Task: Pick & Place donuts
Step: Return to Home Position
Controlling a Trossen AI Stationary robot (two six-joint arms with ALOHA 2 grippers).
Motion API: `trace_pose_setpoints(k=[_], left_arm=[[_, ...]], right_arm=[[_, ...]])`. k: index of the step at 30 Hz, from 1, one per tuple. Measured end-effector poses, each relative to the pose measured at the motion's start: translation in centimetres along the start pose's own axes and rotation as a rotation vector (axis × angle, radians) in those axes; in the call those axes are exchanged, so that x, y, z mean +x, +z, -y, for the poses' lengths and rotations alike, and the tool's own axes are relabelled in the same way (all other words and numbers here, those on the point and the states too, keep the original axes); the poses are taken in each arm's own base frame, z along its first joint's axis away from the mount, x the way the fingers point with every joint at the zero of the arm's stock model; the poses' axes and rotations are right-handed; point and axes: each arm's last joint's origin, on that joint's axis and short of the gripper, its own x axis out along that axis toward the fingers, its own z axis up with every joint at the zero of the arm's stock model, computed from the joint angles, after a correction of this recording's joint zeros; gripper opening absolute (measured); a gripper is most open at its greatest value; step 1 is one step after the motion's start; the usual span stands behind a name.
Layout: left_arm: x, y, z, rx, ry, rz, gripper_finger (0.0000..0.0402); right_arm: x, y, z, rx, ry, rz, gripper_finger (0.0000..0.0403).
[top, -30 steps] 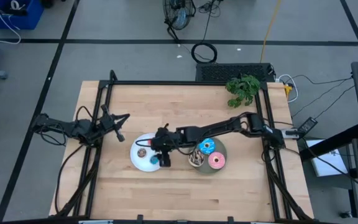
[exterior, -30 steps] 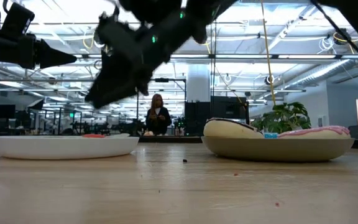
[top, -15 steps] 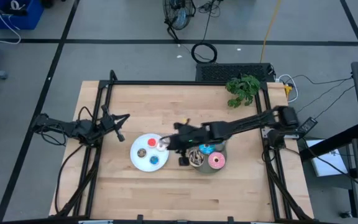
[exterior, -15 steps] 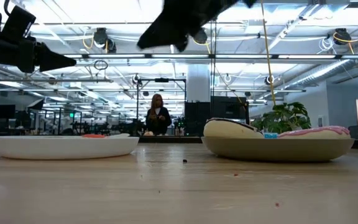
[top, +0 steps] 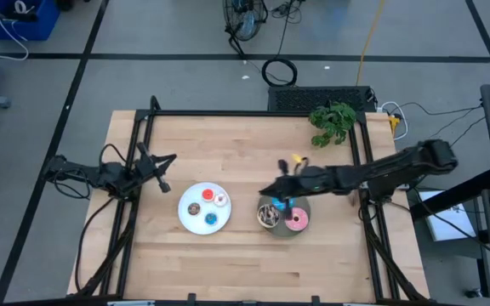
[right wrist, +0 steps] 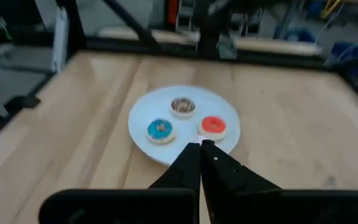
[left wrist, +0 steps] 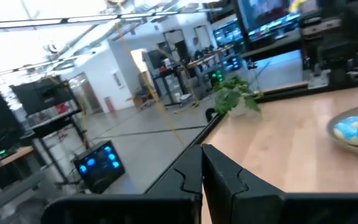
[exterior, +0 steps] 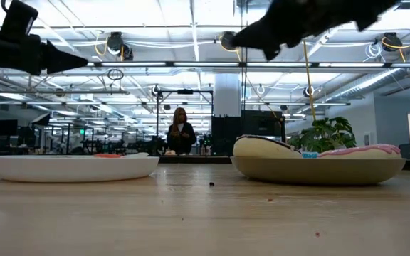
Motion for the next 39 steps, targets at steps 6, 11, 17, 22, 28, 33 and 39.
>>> trace_pose_setpoints(k=[6, 11, 17, 22, 28, 33, 39], left_arm=[[0.0, 0.1, 0.4, 0.019, -0.141, 0.055, 0.0004], [0.0, 0.0, 0.5, 0.059, -0.164, 0.062, 0.0014], [-0.1, -0.2, 0.6, 0.005, -0.177, 0.037, 0.0007], [-0.1, -0.6, 0.8, -0.055, -0.180, -0.011, 0.0004], [-0.1, -0.7, 0.8, -0.072, -0.182, -0.017, 0.0018], [-0.1, -0.6, 0.8, -0.118, -0.180, -0.020, 0.0005], [-0.1, -0.7, 0.8, -0.112, -0.184, -0.024, 0.0020]], right_arm=[[-5.3, -3.1, 0.4, -0.028, -0.007, 0.135, 0.0001], [-7.8, -5.1, 0.9, -0.013, -0.106, 0.224, 0.0000], [-9.1, -6.6, 1.0, 0.012, -0.138, 0.232, 0.0000], [-10.6, -8.1, 0.6, 0.031, -0.103, 0.276, 0.0000], [-12.5, -10.8, 0.8, 0.012, -0.111, 0.408, 0.0000], [-13.2, -10.8, 0.8, 0.010, -0.109, 0.423, 0.0000], [-13.5, -10.6, 0.7, -0.001, -0.067, 0.453, 0.0000]])
